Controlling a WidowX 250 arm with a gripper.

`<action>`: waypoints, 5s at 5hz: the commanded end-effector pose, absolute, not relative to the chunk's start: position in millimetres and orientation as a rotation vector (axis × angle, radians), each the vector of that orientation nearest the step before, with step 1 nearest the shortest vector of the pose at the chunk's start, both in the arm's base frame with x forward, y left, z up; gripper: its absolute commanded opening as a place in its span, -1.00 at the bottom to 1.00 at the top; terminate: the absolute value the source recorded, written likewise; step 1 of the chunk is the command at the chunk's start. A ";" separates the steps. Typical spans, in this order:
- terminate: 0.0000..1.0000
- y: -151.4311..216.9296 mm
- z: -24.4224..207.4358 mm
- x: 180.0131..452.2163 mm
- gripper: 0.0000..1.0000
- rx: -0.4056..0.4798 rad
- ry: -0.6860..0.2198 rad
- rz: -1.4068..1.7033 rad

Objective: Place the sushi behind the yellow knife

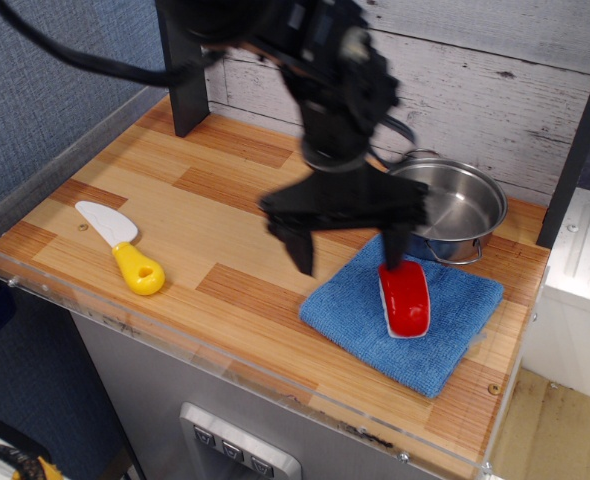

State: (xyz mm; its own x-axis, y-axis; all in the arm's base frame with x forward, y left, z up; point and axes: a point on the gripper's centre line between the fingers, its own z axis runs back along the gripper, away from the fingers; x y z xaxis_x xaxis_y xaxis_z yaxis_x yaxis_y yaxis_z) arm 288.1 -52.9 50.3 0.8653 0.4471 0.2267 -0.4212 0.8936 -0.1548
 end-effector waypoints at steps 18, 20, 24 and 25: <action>-1.00 93.3 118.1 322.1 -1.00 -0.052 -0.375 0.831; -1.00 130.7 84.2 320.3 -1.00 -0.026 -0.314 0.891; -1.00 159.9 34.1 313.0 -1.00 0.025 -0.226 0.925; -1.00 164.6 29.2 309.2 -1.00 0.029 -0.220 0.935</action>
State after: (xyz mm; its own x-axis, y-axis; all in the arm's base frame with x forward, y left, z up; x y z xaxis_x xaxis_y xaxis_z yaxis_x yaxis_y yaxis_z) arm 313.6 160.1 15.9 0.5853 0.7939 0.1646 -0.7983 0.5998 -0.0543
